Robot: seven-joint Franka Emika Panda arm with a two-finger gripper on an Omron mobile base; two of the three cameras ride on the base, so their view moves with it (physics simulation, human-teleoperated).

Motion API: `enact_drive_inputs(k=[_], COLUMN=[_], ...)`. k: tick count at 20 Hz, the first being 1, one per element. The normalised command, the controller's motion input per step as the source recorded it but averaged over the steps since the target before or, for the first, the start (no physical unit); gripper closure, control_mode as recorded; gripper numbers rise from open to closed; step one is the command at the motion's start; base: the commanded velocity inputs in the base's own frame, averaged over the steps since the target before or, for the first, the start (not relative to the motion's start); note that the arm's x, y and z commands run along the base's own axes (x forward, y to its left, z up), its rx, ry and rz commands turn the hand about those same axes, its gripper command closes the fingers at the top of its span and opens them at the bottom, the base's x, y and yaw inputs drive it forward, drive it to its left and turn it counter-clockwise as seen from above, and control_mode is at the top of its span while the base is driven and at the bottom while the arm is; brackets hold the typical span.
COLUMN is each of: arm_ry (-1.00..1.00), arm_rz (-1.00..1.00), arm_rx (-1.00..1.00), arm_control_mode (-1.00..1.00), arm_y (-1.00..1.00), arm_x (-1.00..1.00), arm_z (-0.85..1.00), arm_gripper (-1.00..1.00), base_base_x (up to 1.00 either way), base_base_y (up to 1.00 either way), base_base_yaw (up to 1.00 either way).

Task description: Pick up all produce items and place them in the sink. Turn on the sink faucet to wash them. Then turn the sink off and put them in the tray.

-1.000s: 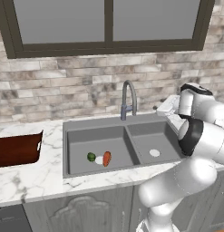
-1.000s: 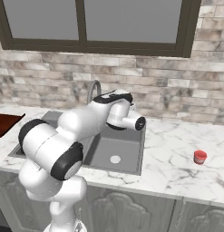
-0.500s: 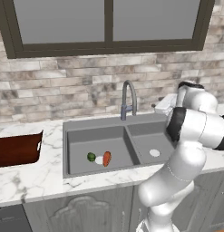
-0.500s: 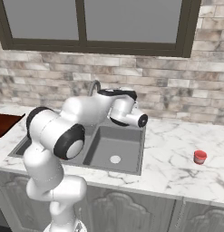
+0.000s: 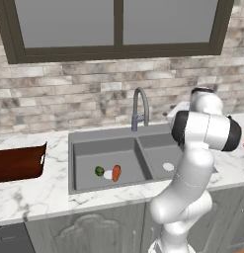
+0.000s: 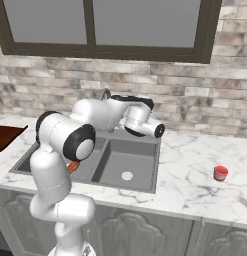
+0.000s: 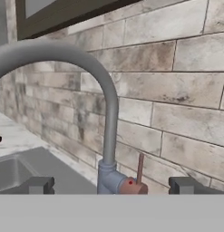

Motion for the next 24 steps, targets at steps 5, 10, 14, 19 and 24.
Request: enact_drive_inputs(k=[5, 10, 14, 19, 24], arm_ry=[0.01, 0.02, 0.03, 0.04, 0.06], arm_rz=[0.0, 0.0, 0.0, 0.0, 0.0], arm_rx=[0.0, 0.0, 0.0, 0.0, 0.0], arm_control_mode=[-1.0, -1.0, -1.0, -1.0, -1.0], arm_y=[0.0, 0.0, 0.0, 0.0, 0.03], arm_x=[0.32, 0.29, 0.27, 0.28, 0.26], arm_z=[-0.11, -0.05, -0.02, -0.06, -0.08], arm_gripper=[-1.0, -1.0, -1.0, -1.0, -1.0], base_base_x=[0.0, 0.0, 0.0, 0.0, 0.0], base_base_y=[0.0, 0.0, 0.0, 0.0, 0.0], base_base_yaw=[0.0, 0.0, 0.0, 0.0, 0.0])
